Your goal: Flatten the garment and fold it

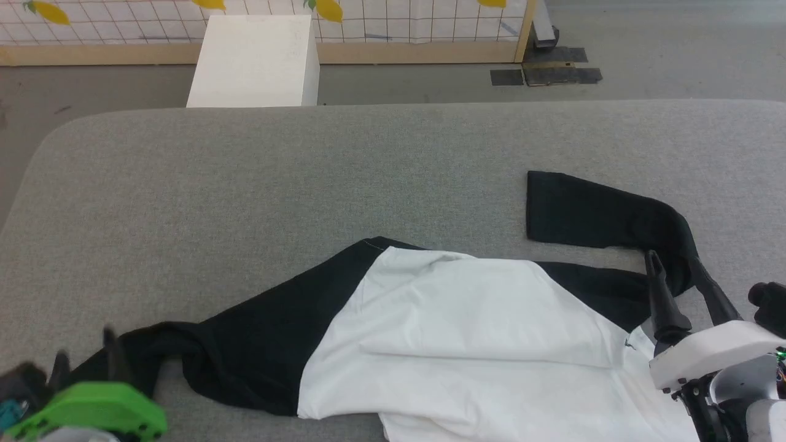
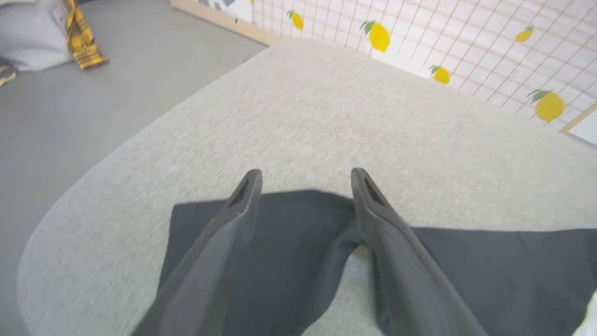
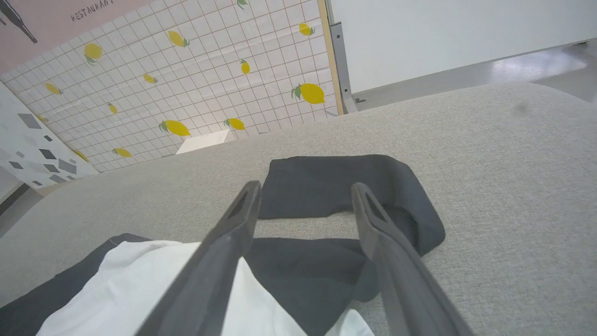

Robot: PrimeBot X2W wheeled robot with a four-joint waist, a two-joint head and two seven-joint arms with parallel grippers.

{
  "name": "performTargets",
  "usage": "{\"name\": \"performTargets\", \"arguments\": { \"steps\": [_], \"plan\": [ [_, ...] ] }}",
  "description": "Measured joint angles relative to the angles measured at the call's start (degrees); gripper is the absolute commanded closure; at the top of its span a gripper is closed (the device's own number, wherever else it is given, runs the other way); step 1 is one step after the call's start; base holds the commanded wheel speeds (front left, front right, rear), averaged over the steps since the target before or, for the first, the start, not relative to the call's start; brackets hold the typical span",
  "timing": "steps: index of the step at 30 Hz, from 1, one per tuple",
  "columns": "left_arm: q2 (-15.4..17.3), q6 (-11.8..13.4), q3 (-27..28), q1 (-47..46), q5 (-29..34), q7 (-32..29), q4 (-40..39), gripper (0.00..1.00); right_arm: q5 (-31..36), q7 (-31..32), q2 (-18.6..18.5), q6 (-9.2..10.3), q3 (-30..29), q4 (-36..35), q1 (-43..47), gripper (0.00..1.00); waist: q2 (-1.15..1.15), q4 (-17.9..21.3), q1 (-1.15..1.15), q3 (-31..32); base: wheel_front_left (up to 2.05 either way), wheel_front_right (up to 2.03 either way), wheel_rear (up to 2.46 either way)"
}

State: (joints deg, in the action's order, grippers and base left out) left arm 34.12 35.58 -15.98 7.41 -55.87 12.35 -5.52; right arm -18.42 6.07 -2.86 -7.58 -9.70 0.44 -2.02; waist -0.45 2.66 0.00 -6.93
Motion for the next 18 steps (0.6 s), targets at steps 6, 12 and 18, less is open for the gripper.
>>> {"name": "performTargets", "arguments": {
  "steps": [6, 12, 18],
  "plan": [
    [-2.58, -4.31, -7.16, -9.14, 8.54, 1.6, -3.48, 0.0, 0.25, 0.49, 0.0, 0.0, 0.37, -0.12, 0.05, 0.0, 0.0, 0.52, 0.0, 0.62, 0.0, 0.0, 0.0],
    [-8.75, -11.69, -20.7, -18.7, 12.43, -3.98, 2.97, 0.0, 0.24, 0.51, 0.01, 0.0, 0.75, -0.15, 0.97, 0.0, 0.0, 1.49, 0.0, 0.77, 0.0, 0.0, 0.0],
    [-16.61, -17.62, -30.28, -31.01, 15.35, -12.5, 13.66, 0.0, -0.08, 0.57, 0.01, 0.0, 1.98, -0.2, 0.89, 0.0, 0.0, 2.85, 0.0, 0.06, 0.0, 0.0, 0.0]
  ]
}}
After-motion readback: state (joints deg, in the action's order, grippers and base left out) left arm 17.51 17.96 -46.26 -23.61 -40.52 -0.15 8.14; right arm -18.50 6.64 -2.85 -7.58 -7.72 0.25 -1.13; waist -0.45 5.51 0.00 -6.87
